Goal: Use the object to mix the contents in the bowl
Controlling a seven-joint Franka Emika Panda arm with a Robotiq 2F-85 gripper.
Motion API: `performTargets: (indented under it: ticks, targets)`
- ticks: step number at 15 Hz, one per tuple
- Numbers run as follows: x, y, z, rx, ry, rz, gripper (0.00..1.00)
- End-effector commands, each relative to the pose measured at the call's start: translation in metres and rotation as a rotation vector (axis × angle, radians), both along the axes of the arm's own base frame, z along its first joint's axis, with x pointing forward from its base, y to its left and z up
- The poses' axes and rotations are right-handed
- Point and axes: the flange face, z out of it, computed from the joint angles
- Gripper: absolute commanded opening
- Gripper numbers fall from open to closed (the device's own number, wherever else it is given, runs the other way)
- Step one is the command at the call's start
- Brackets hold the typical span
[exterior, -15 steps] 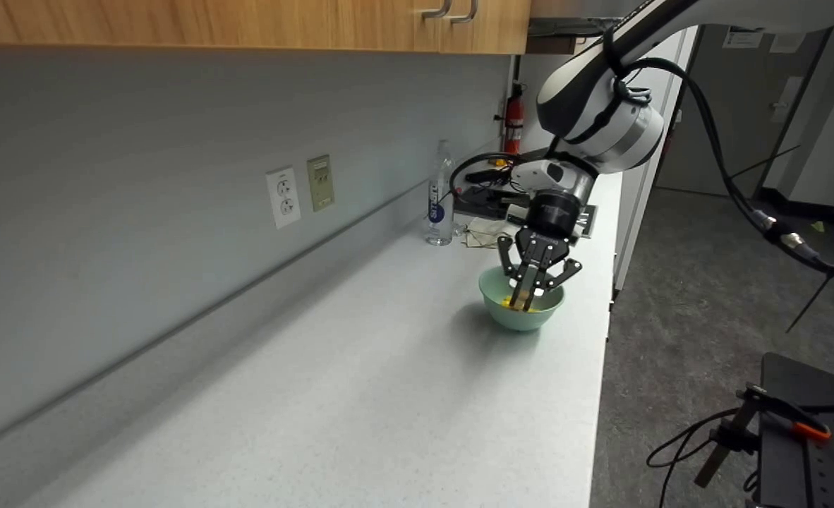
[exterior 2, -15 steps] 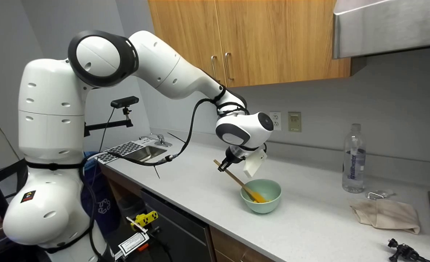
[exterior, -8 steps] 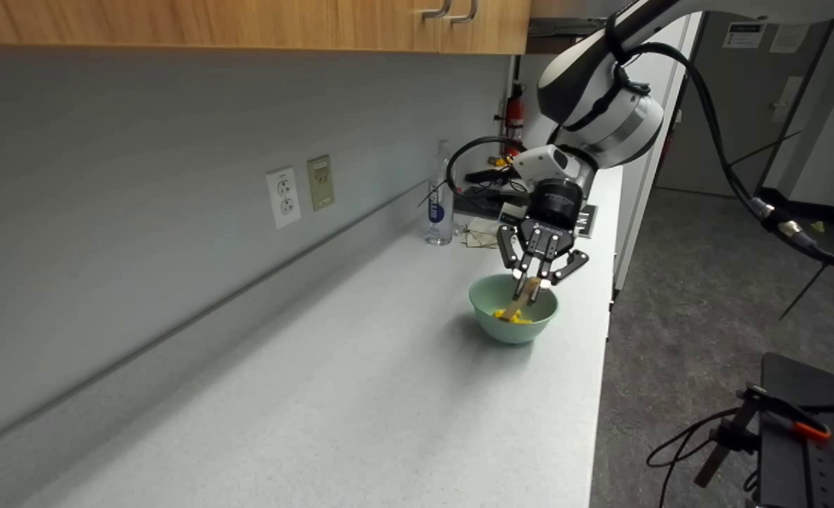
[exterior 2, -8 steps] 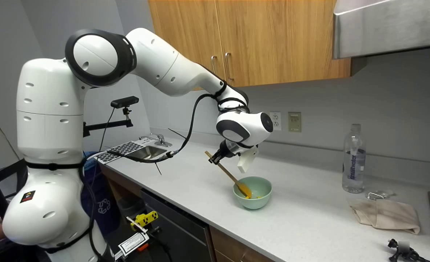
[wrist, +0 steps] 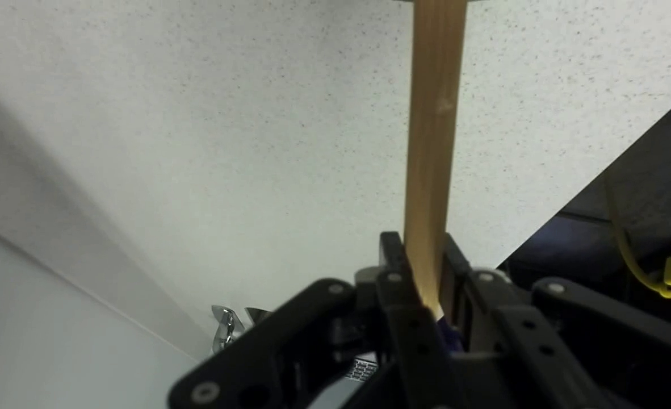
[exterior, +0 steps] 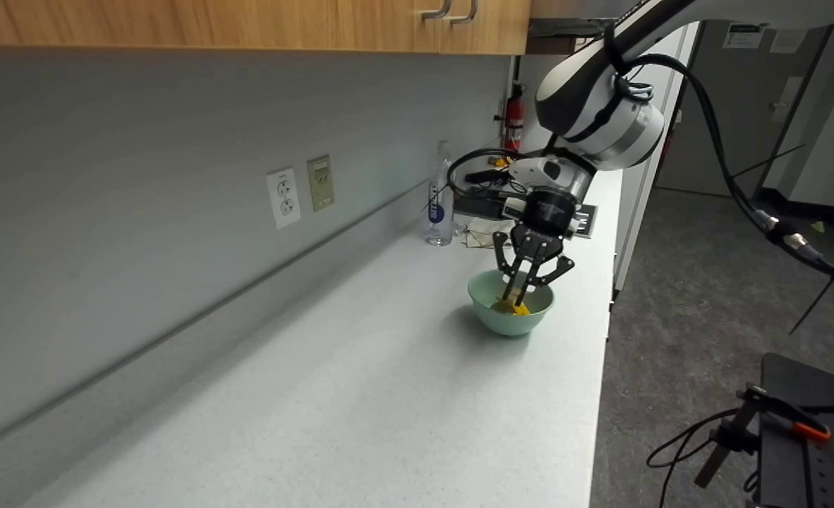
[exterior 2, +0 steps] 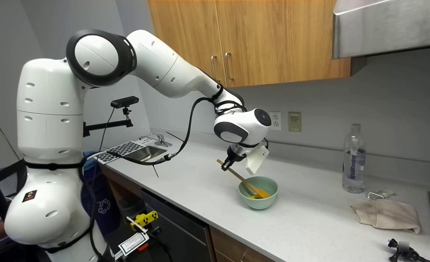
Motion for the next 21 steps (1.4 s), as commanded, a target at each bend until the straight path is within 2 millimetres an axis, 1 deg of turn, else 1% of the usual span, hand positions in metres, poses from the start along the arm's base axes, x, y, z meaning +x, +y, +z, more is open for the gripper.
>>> performTargets:
  ticks: [1,6,8,10,15,21]
  targets:
    - [-0.003,0.008,0.008,0.003,0.003,0.014,0.04]
    - [-0.01,0.025,0.023,0.128,0.031,0.101,0.04]
    - [-0.012,0.026,0.027,0.148,0.054,0.107,0.04]
    - [-0.01,0.022,0.025,0.072,0.055,0.062,0.04]
    - [-0.009,0.01,0.019,0.059,0.072,0.018,0.04]
    - [-0.009,0.006,0.017,0.059,0.077,0.017,0.04]
